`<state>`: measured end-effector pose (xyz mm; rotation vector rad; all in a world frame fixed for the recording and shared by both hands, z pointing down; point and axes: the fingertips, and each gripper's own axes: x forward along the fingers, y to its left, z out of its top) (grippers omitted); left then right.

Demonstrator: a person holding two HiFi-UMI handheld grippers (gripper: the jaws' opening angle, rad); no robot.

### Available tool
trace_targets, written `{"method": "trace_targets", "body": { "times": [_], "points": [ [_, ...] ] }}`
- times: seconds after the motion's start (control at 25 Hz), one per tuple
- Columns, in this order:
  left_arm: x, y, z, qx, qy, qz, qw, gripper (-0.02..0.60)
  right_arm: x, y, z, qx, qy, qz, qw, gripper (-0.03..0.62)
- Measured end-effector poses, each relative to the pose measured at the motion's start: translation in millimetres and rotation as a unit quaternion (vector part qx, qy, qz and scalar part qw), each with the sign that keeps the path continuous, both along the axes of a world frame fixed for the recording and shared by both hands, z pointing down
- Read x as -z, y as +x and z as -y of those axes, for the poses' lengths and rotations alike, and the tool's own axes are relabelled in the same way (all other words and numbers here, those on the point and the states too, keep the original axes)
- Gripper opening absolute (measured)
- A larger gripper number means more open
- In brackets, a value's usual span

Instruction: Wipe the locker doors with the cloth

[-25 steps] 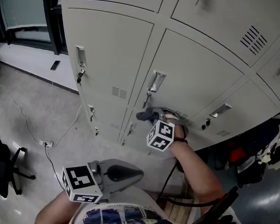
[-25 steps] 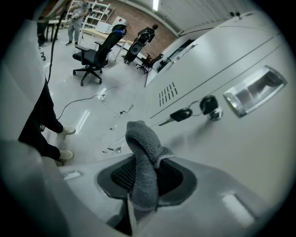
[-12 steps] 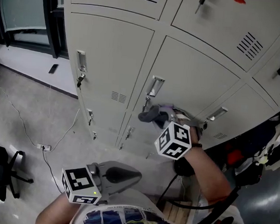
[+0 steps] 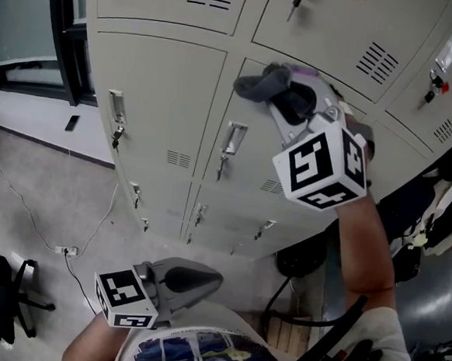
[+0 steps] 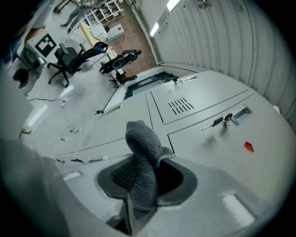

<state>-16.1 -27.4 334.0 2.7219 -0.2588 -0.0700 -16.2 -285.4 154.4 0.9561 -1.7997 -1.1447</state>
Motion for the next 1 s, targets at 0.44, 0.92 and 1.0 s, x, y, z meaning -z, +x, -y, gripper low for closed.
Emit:
{"method": "trace_targets", "body": {
  "times": [0.44, 0.92, 1.0],
  "points": [
    [-6, -2, -4, -0.004, -0.001, 0.005, 1.0000, 0.002, -59, -6, 17, -0.008, -0.040, -0.021, 0.999, 0.110],
    [-13, 7, -9, -0.011, -0.013, 0.011, 0.9998, 0.002, -136, -4, 16, -0.002, -0.103, -0.033, 0.994, 0.110],
    [-13, 7, -8, -0.010, -0.014, 0.011, 0.9998, 0.002, -145, -3, 16, -0.002, -0.106, -0.031, 0.994, 0.109]
  ]
}}
